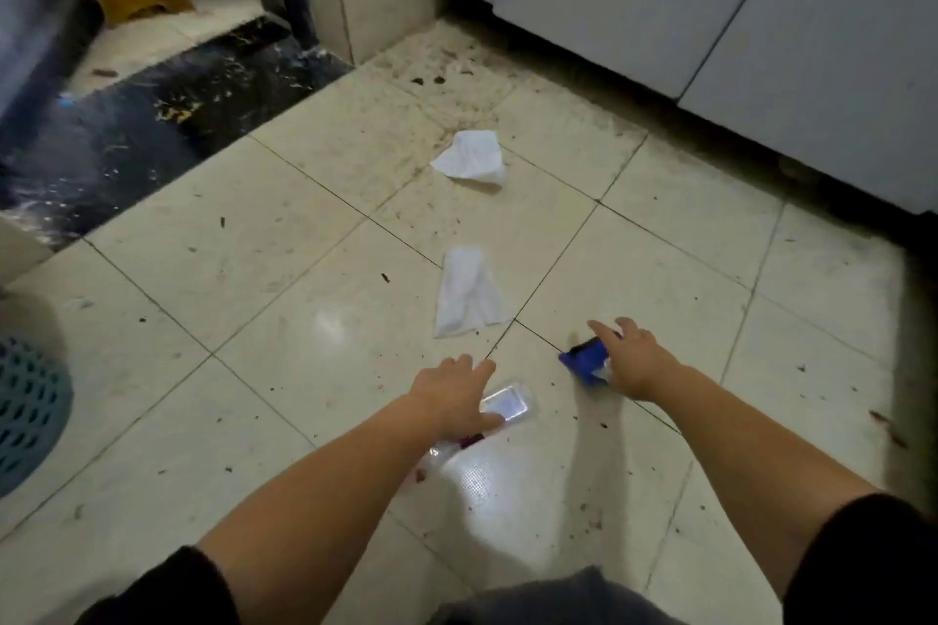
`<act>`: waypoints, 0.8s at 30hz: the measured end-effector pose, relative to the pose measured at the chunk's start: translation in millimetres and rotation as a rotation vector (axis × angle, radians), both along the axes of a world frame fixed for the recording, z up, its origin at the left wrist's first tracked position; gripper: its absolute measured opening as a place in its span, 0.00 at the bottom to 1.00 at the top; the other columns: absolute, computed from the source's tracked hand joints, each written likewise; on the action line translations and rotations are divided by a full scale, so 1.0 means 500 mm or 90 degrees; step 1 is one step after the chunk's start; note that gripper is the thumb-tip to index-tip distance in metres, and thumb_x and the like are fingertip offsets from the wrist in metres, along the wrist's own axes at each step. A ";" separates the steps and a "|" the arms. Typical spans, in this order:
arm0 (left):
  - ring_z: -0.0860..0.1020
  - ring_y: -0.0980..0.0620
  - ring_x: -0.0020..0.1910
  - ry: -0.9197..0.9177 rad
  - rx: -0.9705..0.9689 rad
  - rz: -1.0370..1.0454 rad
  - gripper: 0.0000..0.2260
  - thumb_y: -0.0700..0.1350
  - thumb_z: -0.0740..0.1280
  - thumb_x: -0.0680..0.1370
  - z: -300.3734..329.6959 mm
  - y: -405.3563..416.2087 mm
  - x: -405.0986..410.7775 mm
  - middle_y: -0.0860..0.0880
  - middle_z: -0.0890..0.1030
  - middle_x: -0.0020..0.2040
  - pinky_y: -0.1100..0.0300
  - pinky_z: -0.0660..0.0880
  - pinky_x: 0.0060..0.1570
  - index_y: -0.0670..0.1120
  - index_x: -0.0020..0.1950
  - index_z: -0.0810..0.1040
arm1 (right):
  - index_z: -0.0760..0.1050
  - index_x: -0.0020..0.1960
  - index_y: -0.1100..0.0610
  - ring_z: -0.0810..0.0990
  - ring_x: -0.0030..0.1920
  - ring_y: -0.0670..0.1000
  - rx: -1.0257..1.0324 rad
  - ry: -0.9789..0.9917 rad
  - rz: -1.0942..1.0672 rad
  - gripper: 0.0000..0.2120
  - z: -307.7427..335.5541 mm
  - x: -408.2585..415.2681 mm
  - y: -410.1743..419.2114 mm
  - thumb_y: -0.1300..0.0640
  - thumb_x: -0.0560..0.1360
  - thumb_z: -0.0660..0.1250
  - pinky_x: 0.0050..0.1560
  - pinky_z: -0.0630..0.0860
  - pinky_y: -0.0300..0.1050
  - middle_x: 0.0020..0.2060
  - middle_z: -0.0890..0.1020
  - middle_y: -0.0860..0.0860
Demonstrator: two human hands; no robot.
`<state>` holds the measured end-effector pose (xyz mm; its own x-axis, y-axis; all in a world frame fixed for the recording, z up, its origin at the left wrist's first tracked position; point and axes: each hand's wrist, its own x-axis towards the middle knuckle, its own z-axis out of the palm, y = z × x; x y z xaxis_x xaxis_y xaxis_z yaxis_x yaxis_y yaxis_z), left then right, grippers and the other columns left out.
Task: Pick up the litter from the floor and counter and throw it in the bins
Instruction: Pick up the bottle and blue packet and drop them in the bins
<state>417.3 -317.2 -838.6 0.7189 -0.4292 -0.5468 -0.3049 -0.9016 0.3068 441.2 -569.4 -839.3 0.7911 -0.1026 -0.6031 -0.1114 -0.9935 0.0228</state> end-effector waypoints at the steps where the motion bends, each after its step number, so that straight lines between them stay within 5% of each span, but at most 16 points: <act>1: 0.71 0.43 0.65 0.027 0.008 0.011 0.34 0.61 0.64 0.74 -0.024 -0.006 -0.016 0.45 0.70 0.68 0.49 0.72 0.60 0.50 0.75 0.58 | 0.46 0.77 0.46 0.54 0.75 0.61 -0.011 0.021 0.017 0.35 -0.020 -0.008 -0.014 0.56 0.77 0.62 0.69 0.67 0.57 0.77 0.47 0.56; 4: 0.71 0.43 0.65 0.074 0.044 0.035 0.37 0.60 0.66 0.73 -0.078 -0.012 -0.053 0.45 0.69 0.68 0.48 0.72 0.61 0.51 0.76 0.54 | 0.48 0.76 0.45 0.53 0.75 0.61 -0.013 0.049 0.054 0.36 -0.064 -0.020 -0.038 0.57 0.76 0.64 0.67 0.70 0.58 0.77 0.43 0.54; 7: 0.71 0.44 0.64 0.045 0.073 0.048 0.30 0.53 0.64 0.76 -0.097 -0.006 -0.070 0.45 0.70 0.67 0.50 0.73 0.58 0.50 0.75 0.56 | 0.58 0.71 0.49 0.64 0.68 0.60 -0.012 0.000 0.092 0.31 -0.090 -0.027 -0.038 0.55 0.73 0.68 0.58 0.76 0.54 0.74 0.54 0.56; 13: 0.73 0.44 0.60 0.024 0.058 0.127 0.22 0.53 0.64 0.75 -0.093 0.030 -0.069 0.45 0.73 0.61 0.50 0.76 0.55 0.48 0.66 0.64 | 0.68 0.61 0.57 0.71 0.59 0.58 0.008 -0.049 0.095 0.14 -0.086 -0.002 0.000 0.61 0.75 0.61 0.50 0.73 0.49 0.61 0.70 0.57; 20: 0.75 0.44 0.56 -0.126 -0.032 0.252 0.23 0.53 0.66 0.73 0.064 0.188 0.003 0.45 0.74 0.56 0.55 0.70 0.45 0.49 0.65 0.65 | 0.73 0.54 0.59 0.76 0.47 0.59 0.192 -0.226 0.115 0.10 0.064 0.114 0.224 0.62 0.73 0.65 0.45 0.72 0.48 0.53 0.74 0.59; 24: 0.77 0.45 0.50 -0.187 -0.101 0.370 0.22 0.55 0.68 0.71 0.212 0.361 0.023 0.46 0.76 0.52 0.50 0.79 0.47 0.50 0.60 0.68 | 0.73 0.51 0.60 0.72 0.41 0.57 0.323 -0.322 0.146 0.08 0.200 0.163 0.442 0.62 0.72 0.67 0.41 0.68 0.46 0.48 0.72 0.58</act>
